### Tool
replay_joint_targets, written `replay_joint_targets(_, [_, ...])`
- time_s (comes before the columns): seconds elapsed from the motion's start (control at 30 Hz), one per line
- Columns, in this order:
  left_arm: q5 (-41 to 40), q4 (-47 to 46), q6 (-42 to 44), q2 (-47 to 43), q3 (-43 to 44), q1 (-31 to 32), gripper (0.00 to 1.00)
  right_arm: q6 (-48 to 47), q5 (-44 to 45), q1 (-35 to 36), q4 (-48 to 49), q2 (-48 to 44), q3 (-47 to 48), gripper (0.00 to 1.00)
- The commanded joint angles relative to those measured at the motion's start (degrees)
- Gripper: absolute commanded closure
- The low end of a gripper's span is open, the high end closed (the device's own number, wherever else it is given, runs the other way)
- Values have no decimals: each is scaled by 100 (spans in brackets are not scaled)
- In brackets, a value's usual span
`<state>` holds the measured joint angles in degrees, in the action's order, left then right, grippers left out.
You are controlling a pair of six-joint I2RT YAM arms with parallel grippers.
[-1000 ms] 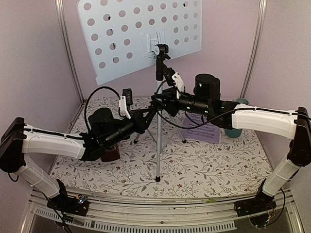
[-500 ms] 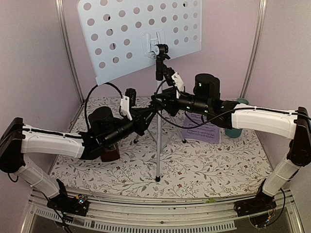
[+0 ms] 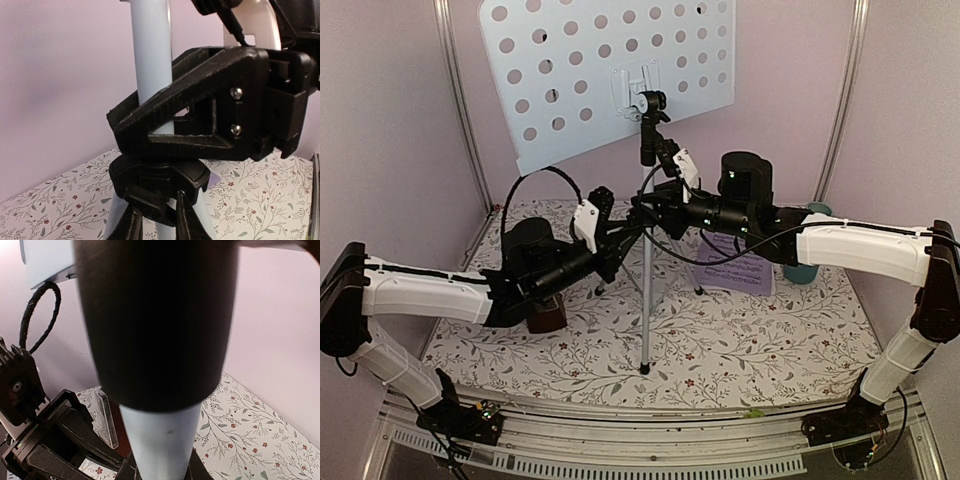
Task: Set up the instrument practice props
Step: Screw the knob on the music stand.
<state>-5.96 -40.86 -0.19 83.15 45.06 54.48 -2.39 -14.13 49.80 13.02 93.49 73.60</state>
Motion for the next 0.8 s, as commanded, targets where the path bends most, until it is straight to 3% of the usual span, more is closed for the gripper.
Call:
replay_joint_targets(0.0, [458, 930, 1508, 185, 112, 102, 100, -121, -274, 170, -1504, 532, -285, 100])
replay_joint_targets(0.47, [-295, 1729, 4018, 335, 438, 246, 100, -147, -292, 166, -1498, 581, -272, 100])
replay_joint_targets(0.77, [-571, 1932, 4866, 407, 517, 269, 100, -182, -292, 166, -1504, 591, -259, 100])
